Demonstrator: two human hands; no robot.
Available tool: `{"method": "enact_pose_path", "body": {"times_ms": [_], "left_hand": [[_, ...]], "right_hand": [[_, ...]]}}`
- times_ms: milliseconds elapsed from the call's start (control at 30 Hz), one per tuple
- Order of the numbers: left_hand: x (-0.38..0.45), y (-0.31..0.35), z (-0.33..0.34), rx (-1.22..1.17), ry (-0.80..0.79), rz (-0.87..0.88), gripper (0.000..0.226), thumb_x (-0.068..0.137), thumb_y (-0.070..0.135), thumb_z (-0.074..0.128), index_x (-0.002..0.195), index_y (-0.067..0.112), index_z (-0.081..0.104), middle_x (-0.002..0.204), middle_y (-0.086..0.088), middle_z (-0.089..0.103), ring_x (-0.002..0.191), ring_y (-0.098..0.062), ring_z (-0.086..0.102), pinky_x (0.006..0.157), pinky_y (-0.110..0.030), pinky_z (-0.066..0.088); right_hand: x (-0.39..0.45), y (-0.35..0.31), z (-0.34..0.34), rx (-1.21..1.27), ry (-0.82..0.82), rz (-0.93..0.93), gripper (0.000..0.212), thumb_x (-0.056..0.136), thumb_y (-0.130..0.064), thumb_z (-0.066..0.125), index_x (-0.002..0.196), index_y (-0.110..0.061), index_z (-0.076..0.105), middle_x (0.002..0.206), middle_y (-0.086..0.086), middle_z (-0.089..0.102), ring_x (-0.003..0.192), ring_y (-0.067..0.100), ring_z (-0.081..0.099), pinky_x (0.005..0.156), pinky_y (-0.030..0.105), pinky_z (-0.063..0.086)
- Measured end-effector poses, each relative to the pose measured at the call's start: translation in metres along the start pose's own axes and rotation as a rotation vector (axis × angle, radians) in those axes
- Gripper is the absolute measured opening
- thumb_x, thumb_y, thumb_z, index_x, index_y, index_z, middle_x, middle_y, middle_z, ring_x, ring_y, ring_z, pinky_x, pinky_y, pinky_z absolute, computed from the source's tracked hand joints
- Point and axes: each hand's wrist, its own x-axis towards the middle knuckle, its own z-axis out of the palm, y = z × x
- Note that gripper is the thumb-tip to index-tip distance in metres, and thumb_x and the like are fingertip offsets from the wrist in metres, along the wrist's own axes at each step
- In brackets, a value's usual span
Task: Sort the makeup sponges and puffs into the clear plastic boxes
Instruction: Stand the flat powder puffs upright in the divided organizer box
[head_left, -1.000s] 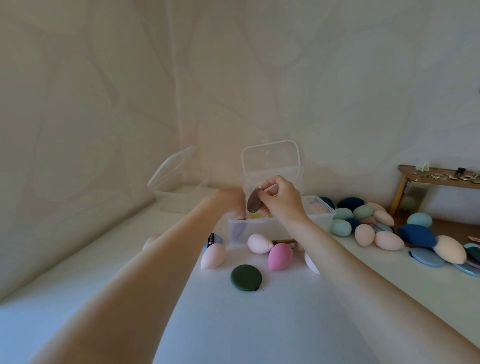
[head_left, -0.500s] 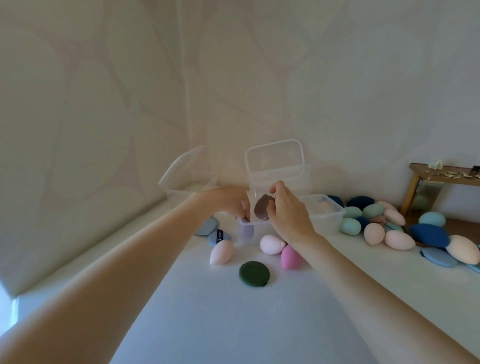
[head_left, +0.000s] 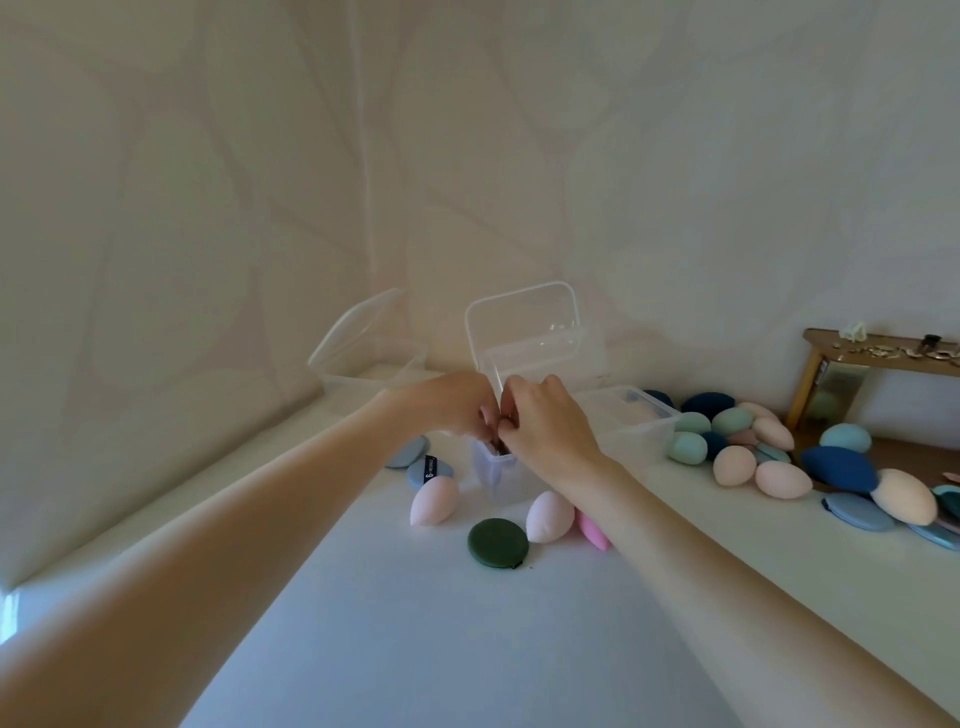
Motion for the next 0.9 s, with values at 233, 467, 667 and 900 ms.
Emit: {"method": "enact_pose_path", "body": {"times_ms": [233,467,667,900], "left_hand": [[-0.008,-0.009,0.004,-0.107,0.030,-0.030,0.024,0.089,0.021,0.056,0.109,0.014,0.066,0.120,-0.003,0.063,0.112,-0.018,0.056,0.096,-0.029,0.042],[-0.023,-0.014,0.014,-0.226,0.078,0.057,0.028,0.089,0.003,0.043,0.110,0.014,0.059,0.121,0.000,0.065,0.116,-0.017,0.054,0.097,-0.027,0.038],[-0.025,-0.010,0.020,-0.049,0.114,0.029,0.042,0.092,0.003,0.036,0.116,0.022,0.064,0.105,0.001,0.063,0.086,-0.016,0.049,0.072,-0.020,0.037],[-0.023,-0.024,0.029,-0.017,0.097,0.017,0.064,0.081,-0.007,0.030,0.120,0.033,0.061,0.135,0.001,0.054,0.125,-0.020,0.047,0.105,-0.037,0.040]], "right_hand": [[0.002,-0.002,0.006,-0.058,-0.226,0.014,0.027,0.097,-0.022,0.043,0.098,-0.011,0.067,0.101,0.007,0.068,0.106,0.027,0.049,0.093,0.038,0.041],[-0.002,0.001,-0.015,0.127,-0.425,0.067,0.028,0.090,-0.005,0.039,0.101,-0.019,0.061,0.114,0.007,0.062,0.106,0.026,0.057,0.092,0.035,0.047],[-0.018,-0.022,-0.062,0.133,-0.524,-0.135,0.031,0.086,-0.002,0.045,0.081,-0.022,0.069,0.075,-0.011,0.070,0.069,0.007,0.062,0.071,0.018,0.049],[-0.050,-0.031,-0.030,-0.127,-0.819,-0.224,0.055,0.089,0.008,0.034,0.134,-0.020,0.047,0.127,0.001,0.050,0.111,0.012,0.058,0.084,0.023,0.047]]}}
